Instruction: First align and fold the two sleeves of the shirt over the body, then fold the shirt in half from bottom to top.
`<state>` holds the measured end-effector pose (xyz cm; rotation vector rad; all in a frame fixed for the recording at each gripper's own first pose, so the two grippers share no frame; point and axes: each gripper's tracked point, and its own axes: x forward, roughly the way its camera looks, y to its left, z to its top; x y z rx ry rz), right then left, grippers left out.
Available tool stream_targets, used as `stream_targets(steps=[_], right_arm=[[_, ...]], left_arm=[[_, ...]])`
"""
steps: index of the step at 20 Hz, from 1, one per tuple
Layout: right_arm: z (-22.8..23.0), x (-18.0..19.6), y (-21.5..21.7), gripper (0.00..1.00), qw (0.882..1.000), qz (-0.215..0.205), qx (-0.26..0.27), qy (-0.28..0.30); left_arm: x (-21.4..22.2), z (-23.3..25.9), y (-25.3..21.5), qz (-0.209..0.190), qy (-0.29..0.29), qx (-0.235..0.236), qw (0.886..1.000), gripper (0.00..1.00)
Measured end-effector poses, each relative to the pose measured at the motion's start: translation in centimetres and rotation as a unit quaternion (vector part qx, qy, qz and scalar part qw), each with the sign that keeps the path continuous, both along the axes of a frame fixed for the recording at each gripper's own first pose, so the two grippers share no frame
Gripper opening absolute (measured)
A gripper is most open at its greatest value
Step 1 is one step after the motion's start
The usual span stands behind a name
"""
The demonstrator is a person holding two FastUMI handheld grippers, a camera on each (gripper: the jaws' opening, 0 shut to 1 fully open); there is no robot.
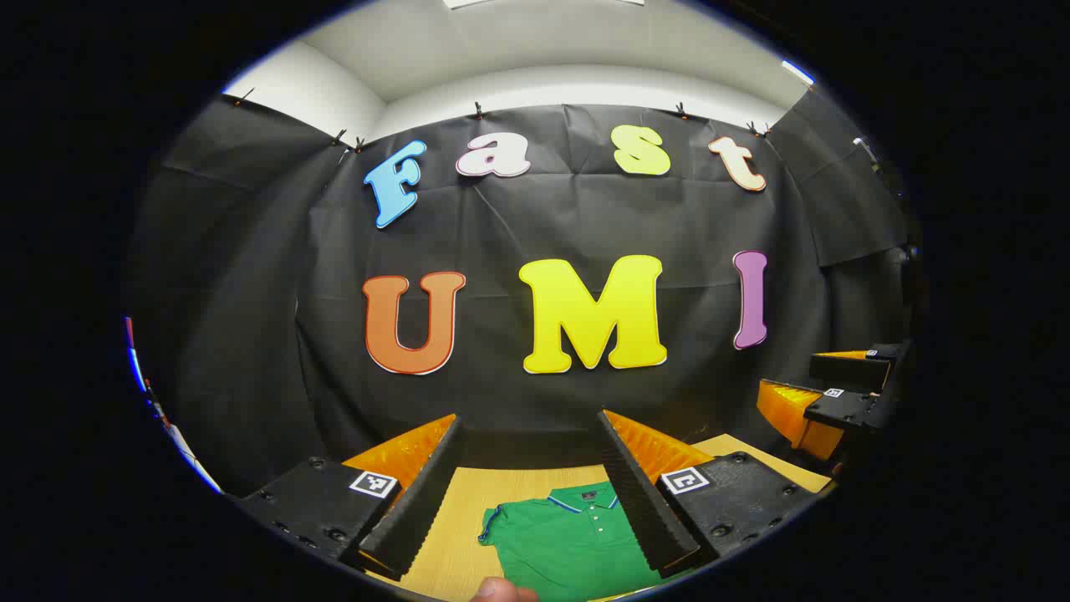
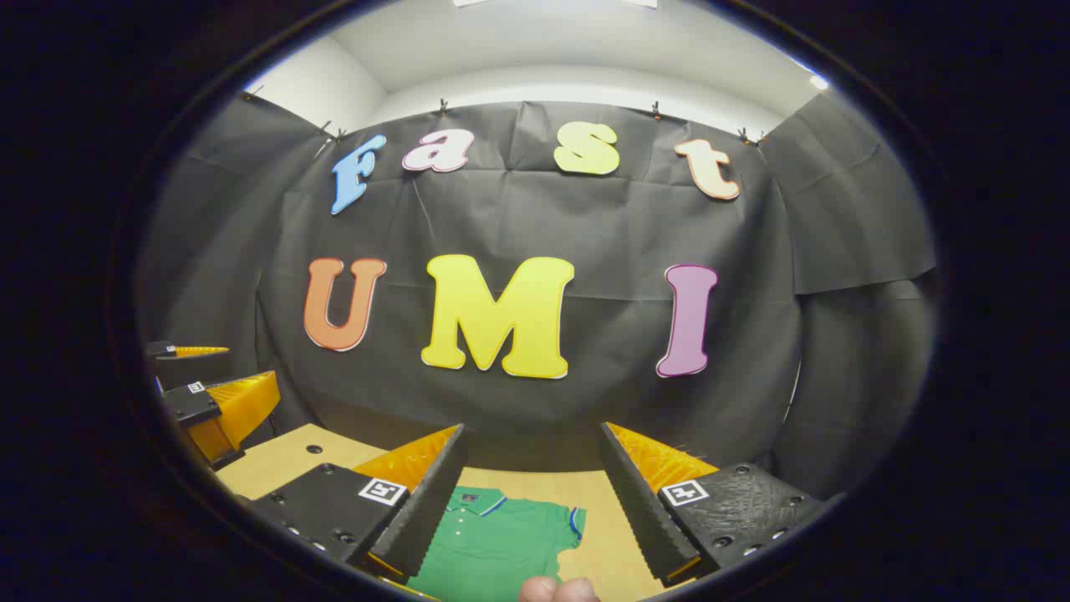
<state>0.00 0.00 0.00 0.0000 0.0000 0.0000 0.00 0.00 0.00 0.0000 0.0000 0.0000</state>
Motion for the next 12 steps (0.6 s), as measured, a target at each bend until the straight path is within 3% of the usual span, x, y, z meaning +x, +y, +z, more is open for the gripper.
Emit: stream_targets(steps=[12], right_arm=[[-0.2,1.7,-1.5,0.94,1.000,0.000,0.008,0.010]], left_arm=[[2.0,-0.1,-1.8,-0.004,0.008,-0.008,1.000,0.98]])
